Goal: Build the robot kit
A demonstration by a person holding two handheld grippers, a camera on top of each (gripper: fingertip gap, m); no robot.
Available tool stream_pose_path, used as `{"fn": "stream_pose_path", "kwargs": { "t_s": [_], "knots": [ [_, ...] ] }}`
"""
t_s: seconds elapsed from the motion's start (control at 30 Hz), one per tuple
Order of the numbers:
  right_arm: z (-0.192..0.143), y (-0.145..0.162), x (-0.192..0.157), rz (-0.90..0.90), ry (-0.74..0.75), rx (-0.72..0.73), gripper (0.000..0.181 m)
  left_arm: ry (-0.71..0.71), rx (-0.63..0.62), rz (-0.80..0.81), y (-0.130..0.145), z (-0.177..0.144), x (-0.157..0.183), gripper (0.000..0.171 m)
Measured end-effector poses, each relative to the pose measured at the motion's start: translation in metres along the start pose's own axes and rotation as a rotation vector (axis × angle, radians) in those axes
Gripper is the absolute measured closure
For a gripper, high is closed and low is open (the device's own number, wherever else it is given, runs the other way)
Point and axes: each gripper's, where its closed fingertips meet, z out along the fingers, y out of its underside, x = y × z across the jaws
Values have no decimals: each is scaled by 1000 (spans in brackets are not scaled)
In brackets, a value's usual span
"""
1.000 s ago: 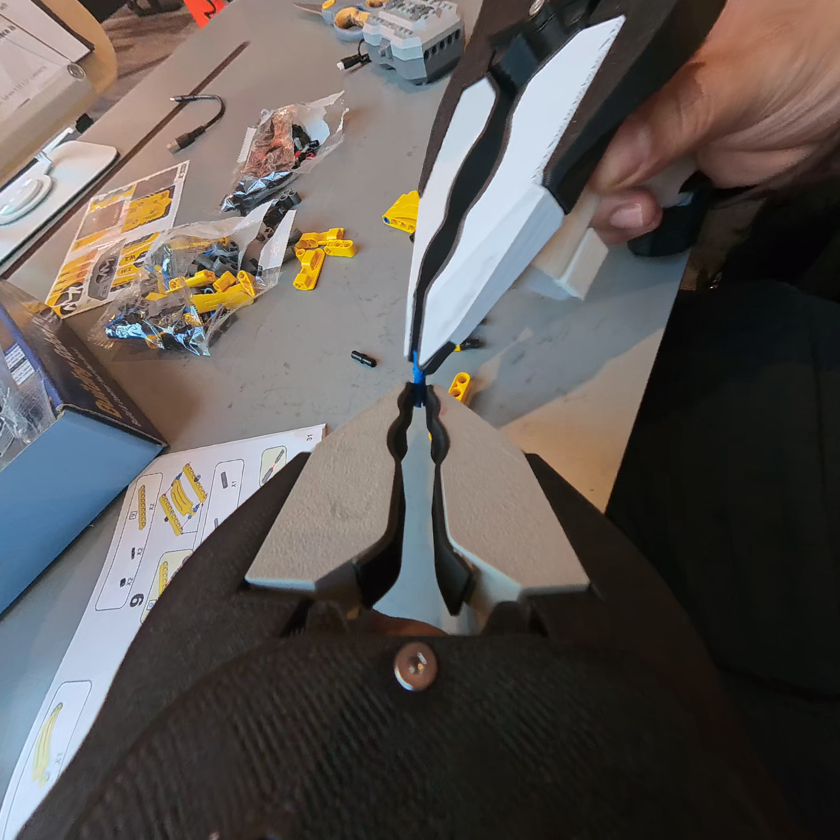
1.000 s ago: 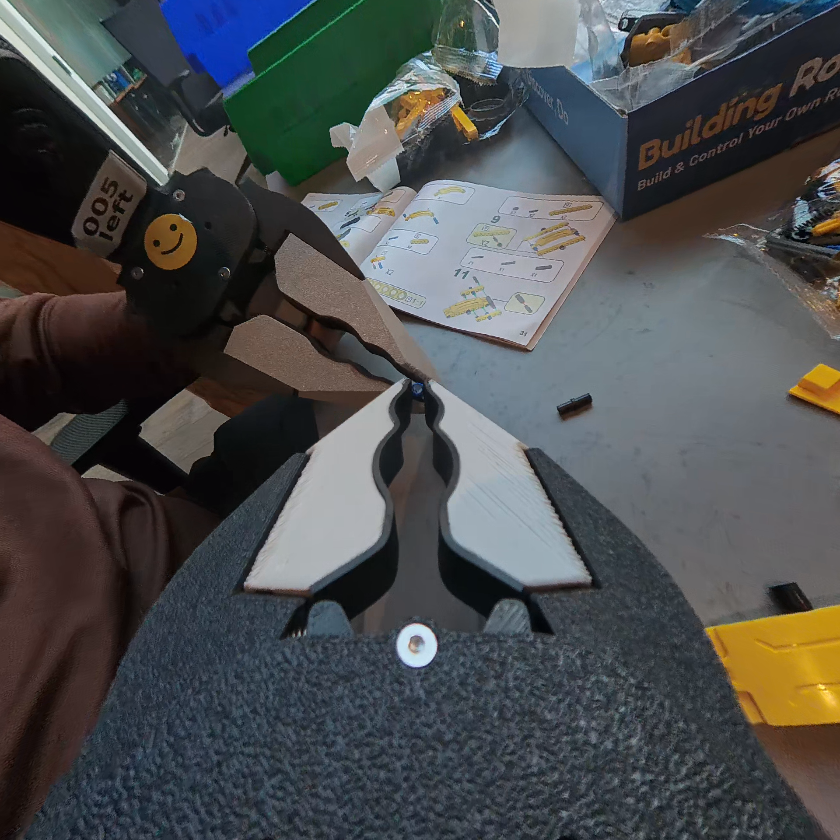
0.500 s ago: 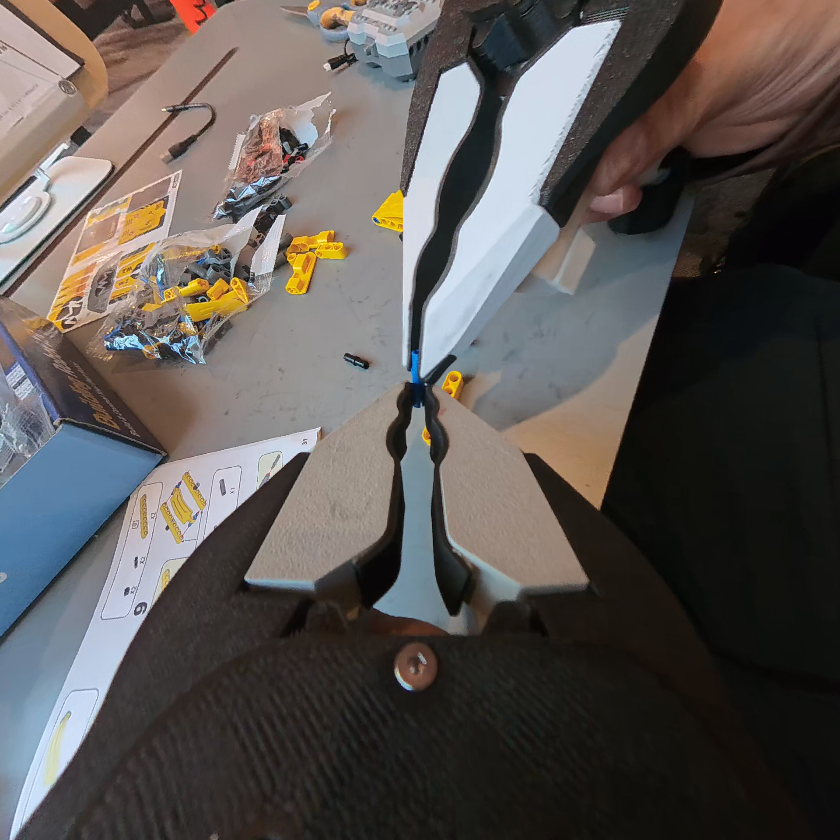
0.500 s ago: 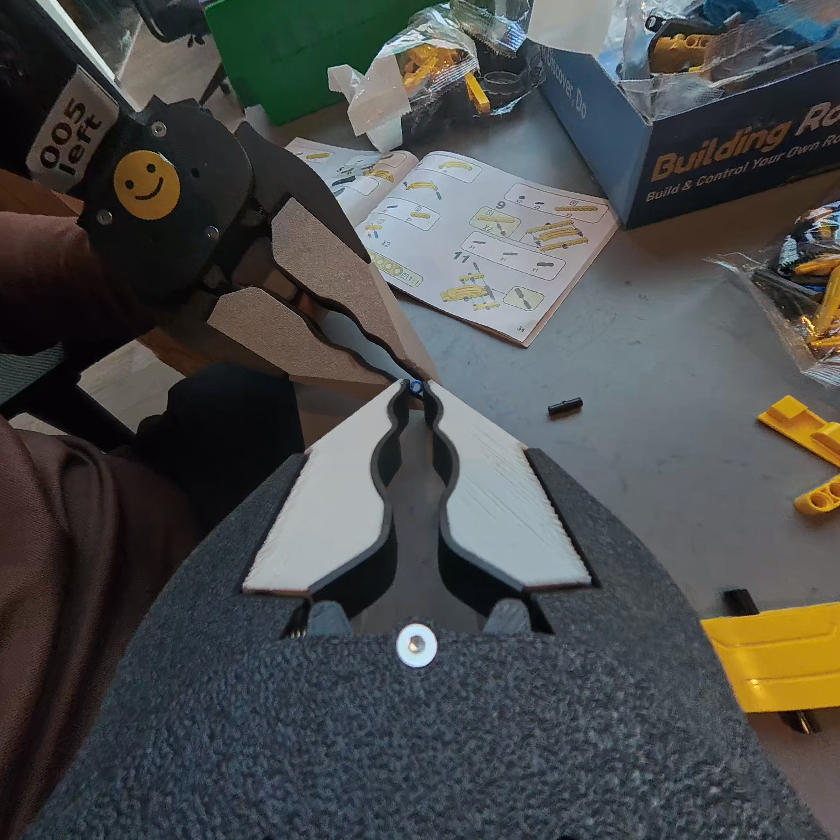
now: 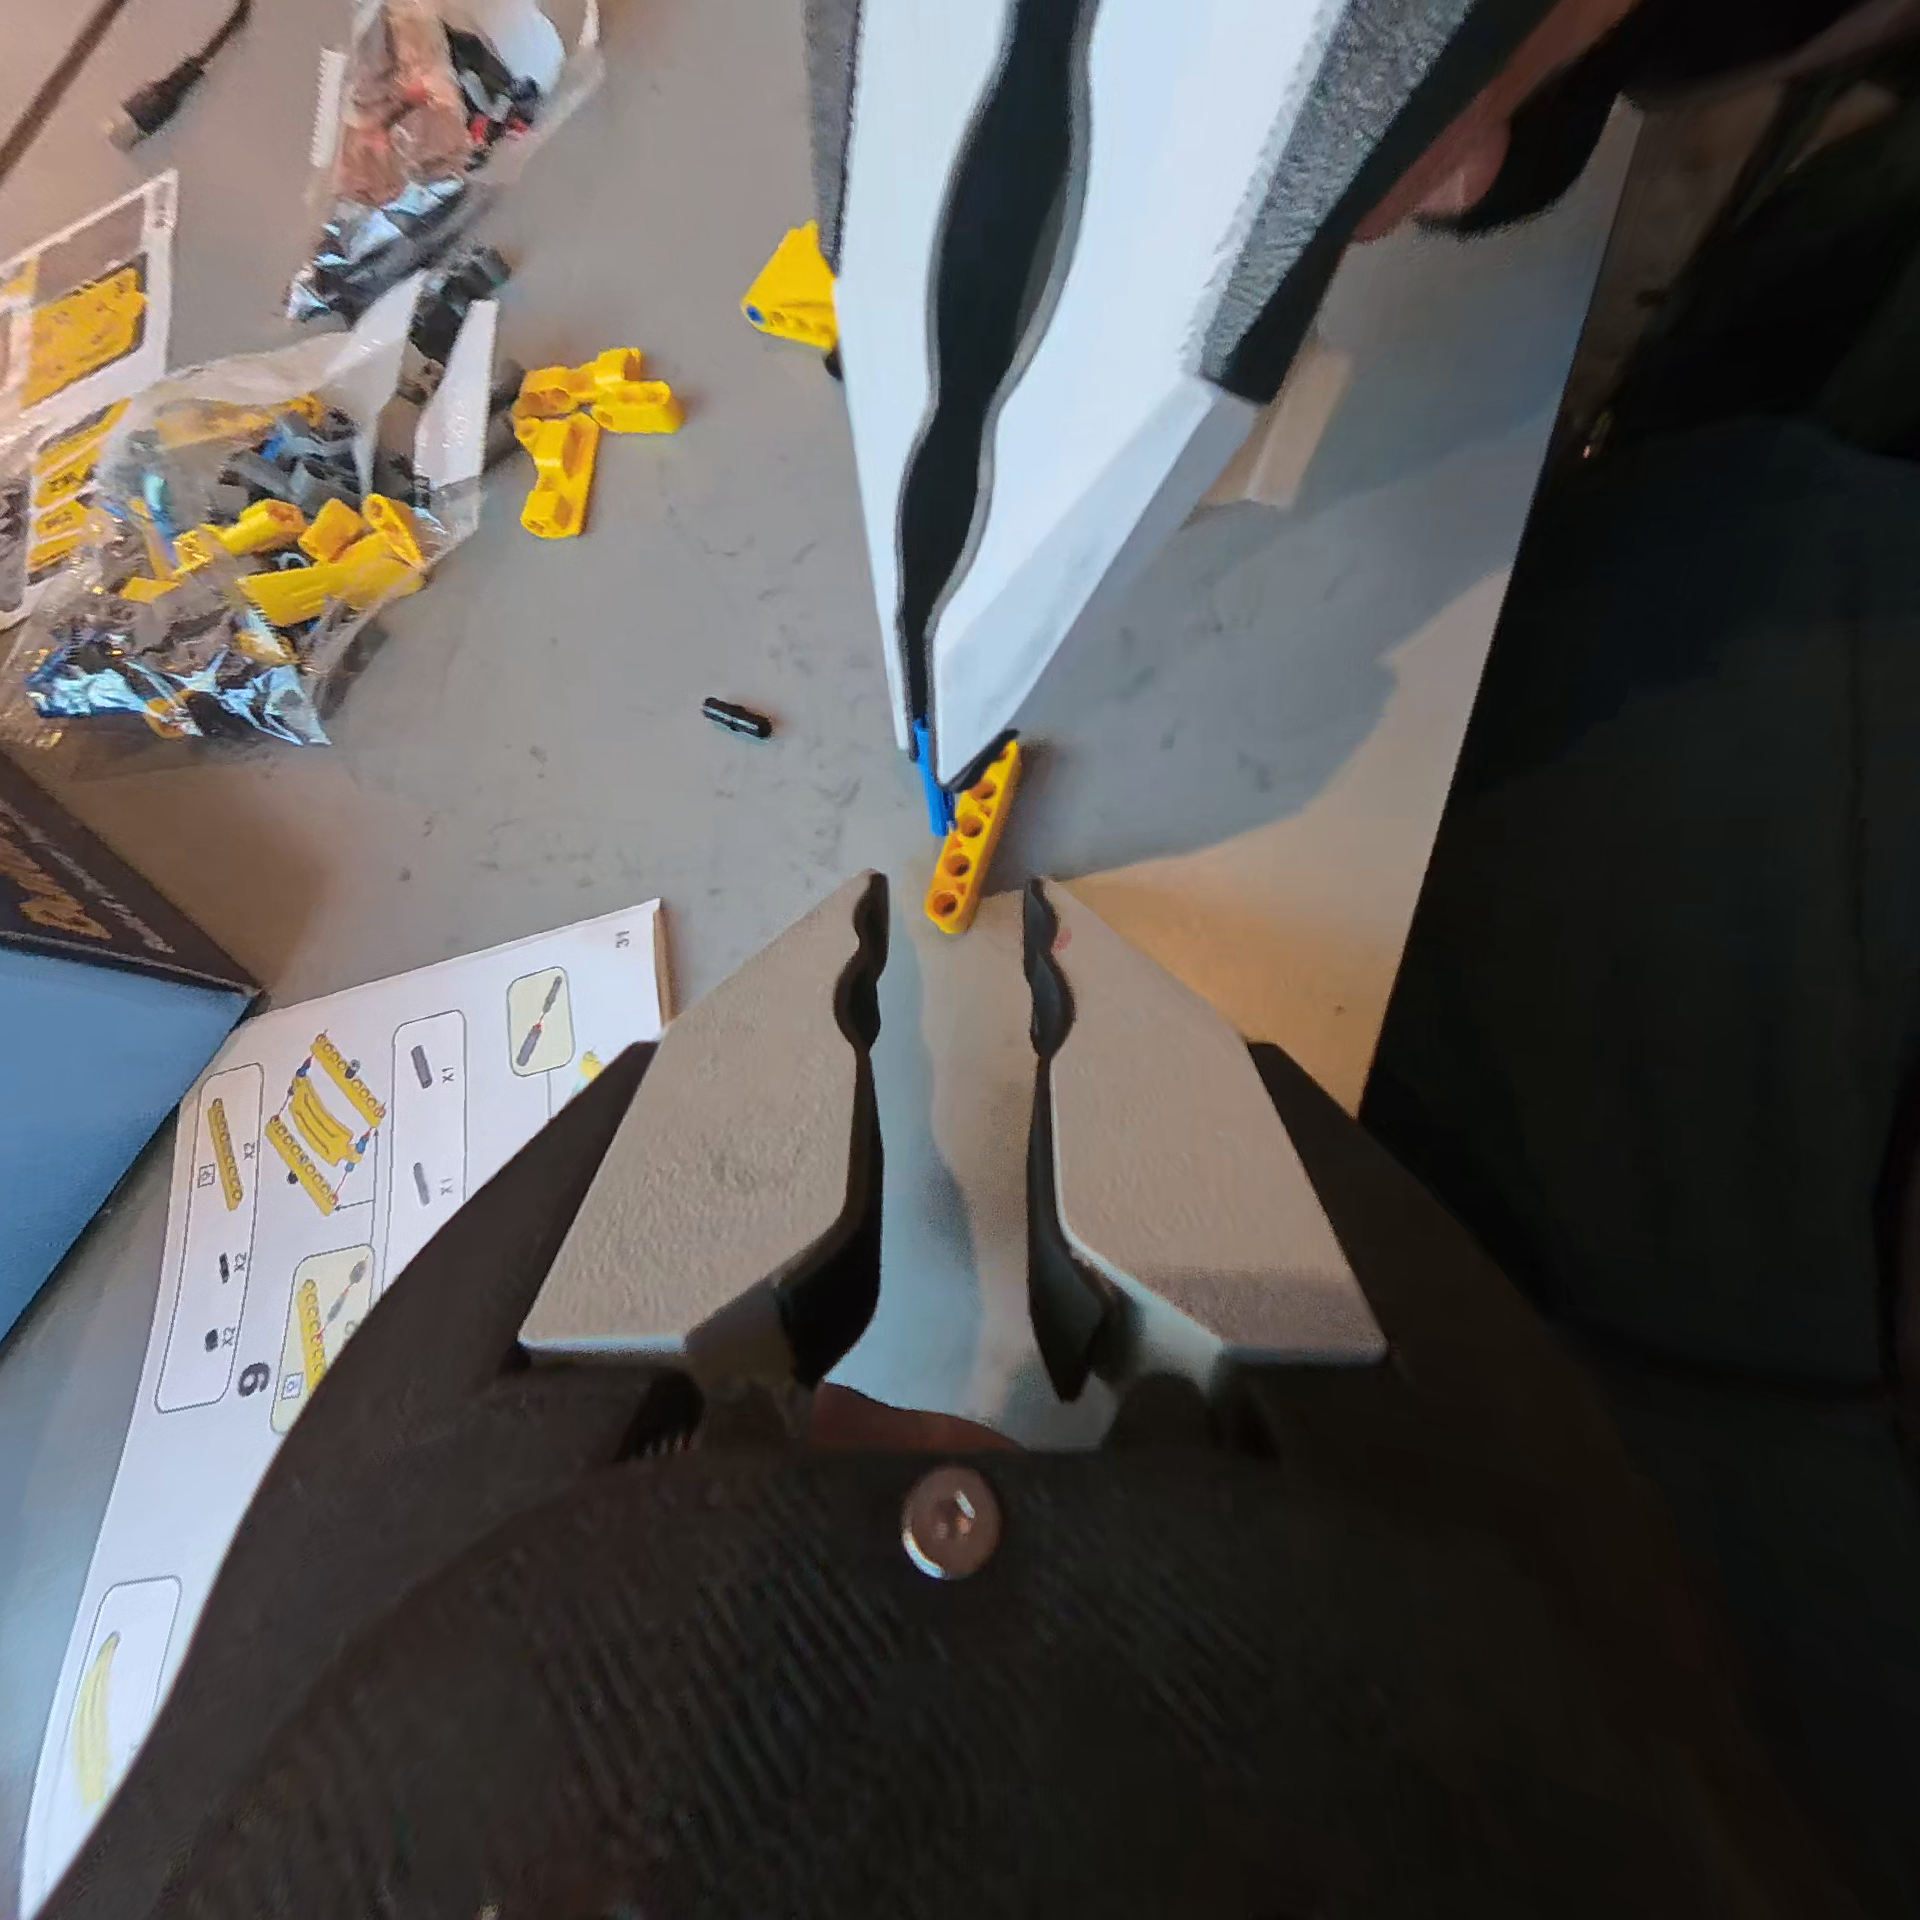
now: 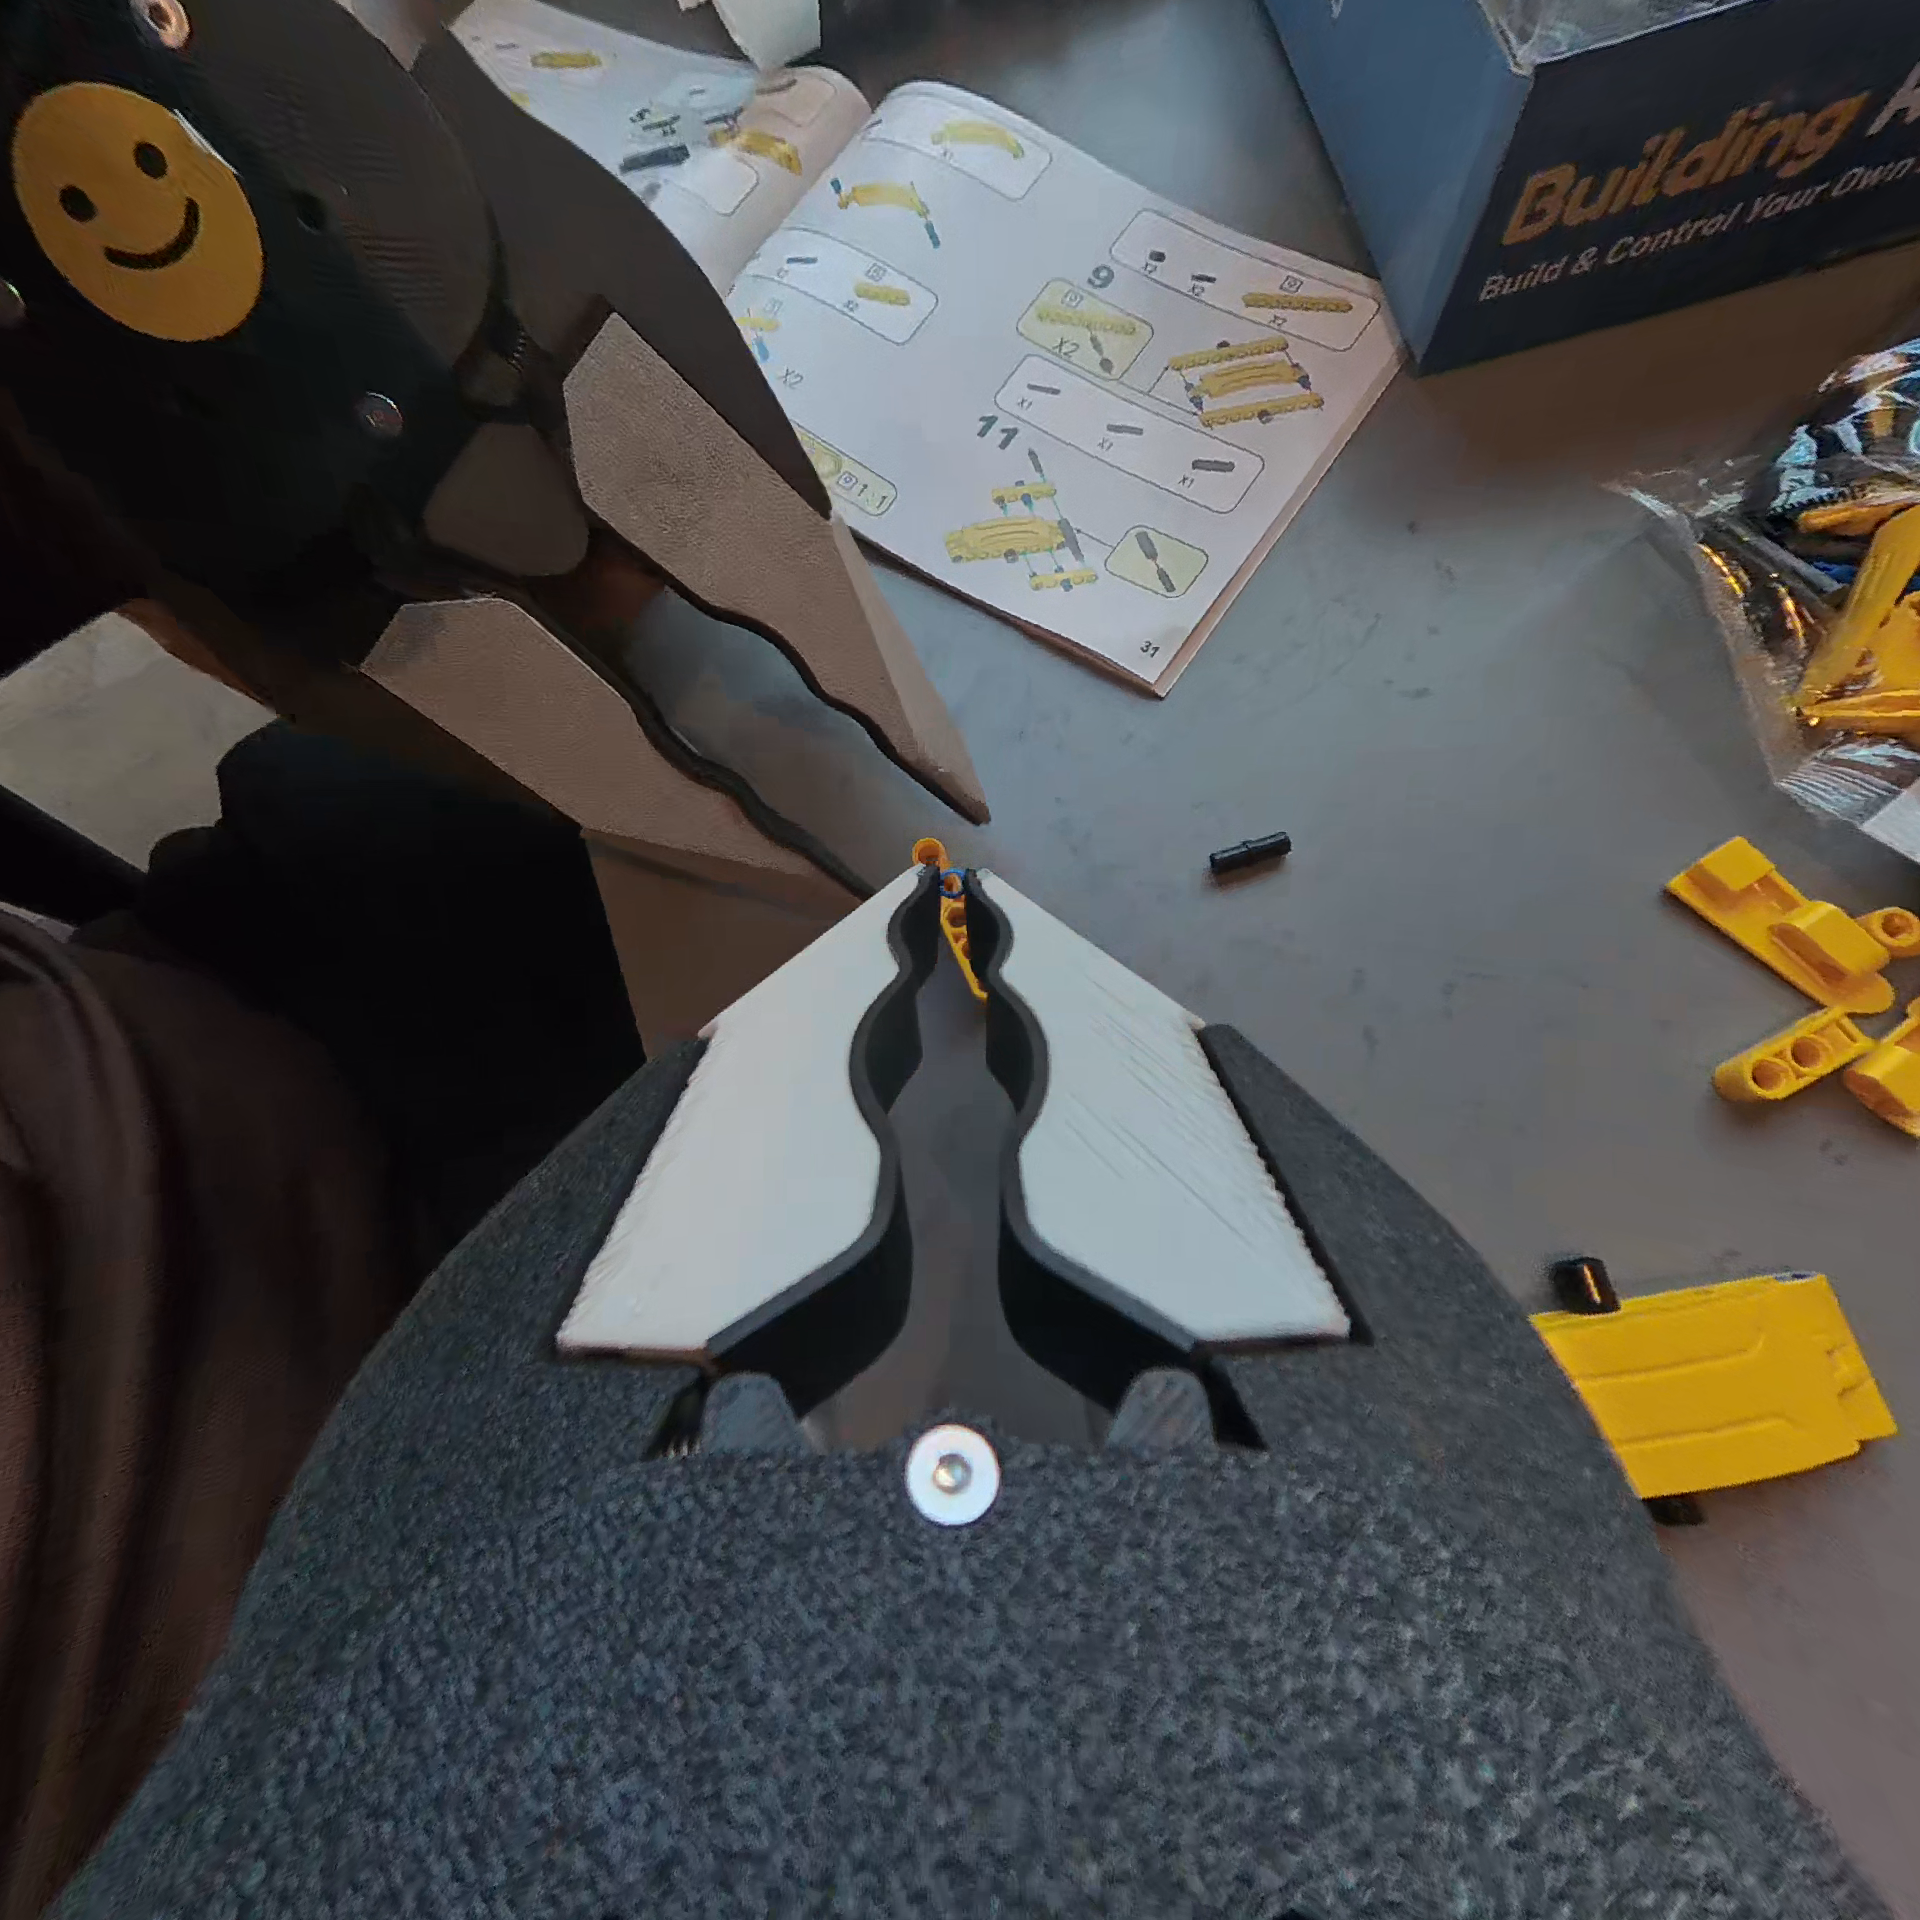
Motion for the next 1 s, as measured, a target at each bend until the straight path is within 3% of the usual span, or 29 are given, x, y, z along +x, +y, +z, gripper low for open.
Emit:
{"fn": "stream_pose_path", "kwargs": {
  "t_s": [0.2,1.0],
  "knots": [
    [3,5,0,-26,20,-62,177,2,-14,-5,1,3,0,165],
    [5,7,0,-169,85,-293,177,-5,-12,9,1,3,0,165]
  ]
}}
